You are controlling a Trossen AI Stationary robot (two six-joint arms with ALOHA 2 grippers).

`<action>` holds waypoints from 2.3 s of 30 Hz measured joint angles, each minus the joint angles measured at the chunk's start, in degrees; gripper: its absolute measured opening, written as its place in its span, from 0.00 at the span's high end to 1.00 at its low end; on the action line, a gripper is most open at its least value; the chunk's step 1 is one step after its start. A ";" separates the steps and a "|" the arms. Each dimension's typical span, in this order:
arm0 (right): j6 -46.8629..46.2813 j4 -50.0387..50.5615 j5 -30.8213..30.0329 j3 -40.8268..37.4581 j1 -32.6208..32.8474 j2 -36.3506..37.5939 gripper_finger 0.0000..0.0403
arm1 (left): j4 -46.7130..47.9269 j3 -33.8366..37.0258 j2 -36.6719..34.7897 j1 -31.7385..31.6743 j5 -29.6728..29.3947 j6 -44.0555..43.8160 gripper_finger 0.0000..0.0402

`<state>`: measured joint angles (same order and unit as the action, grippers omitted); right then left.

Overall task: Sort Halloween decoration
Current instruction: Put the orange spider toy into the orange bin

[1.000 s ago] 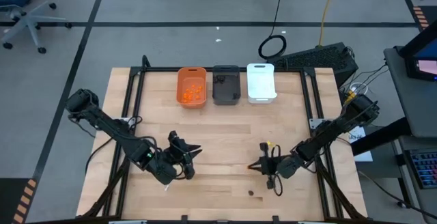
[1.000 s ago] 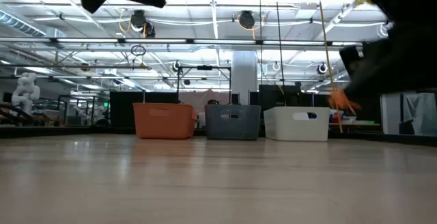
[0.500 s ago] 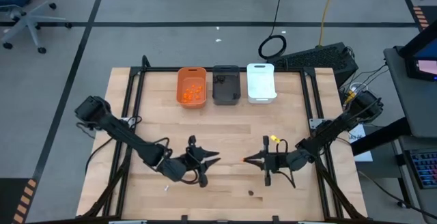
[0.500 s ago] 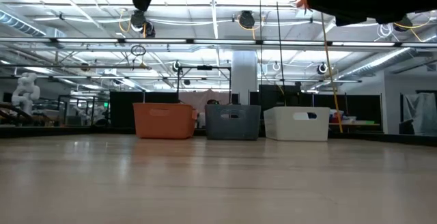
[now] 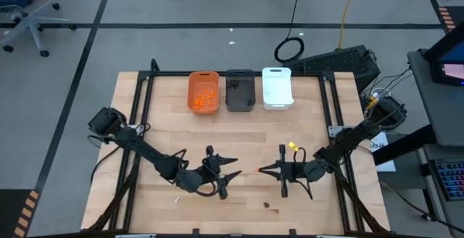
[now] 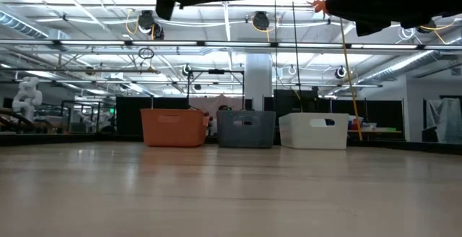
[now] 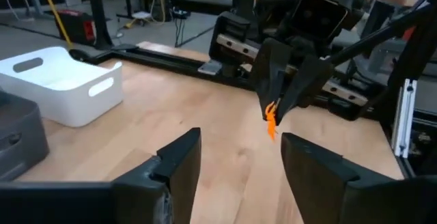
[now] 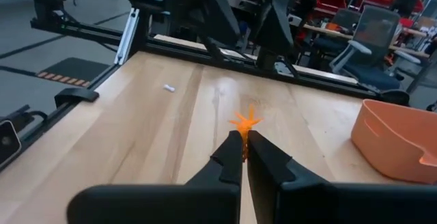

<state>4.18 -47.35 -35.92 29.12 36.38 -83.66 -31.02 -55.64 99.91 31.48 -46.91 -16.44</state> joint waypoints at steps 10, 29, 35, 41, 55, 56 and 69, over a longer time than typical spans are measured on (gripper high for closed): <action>-3.09 0.02 0.28 0.00 0.09 0.00 1.00 | -17.22 -0.02 8.87 -3.16 4.08 3.74 0.48; -1.92 0.02 1.68 0.02 0.09 0.02 1.00 | -25.62 -0.92 15.22 -6.03 16.79 3.82 0.48; -1.95 0.04 1.66 0.02 0.07 0.02 1.00 | -24.97 -0.92 15.22 -4.60 18.20 3.82 0.48; -2.30 0.03 1.66 0.04 0.07 0.02 1.00 | -24.94 -0.92 15.22 -3.58 16.17 3.84 0.48; -3.69 0.63 1.75 0.07 0.13 0.04 1.00 | -23.97 -8.95 19.56 -4.75 14.50 9.73 0.49; -3.85 0.99 1.73 0.05 0.13 0.04 1.00 | -23.29 -8.98 19.59 -4.77 14.31 9.68 0.50; -3.99 1.92 1.86 0.07 0.13 0.04 1.00 | -21.76 -8.96 19.64 -3.11 9.74 9.43 0.75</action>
<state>0.19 -45.43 -34.06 29.19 36.51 -83.61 -52.78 -64.60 119.55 28.37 -37.17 -7.02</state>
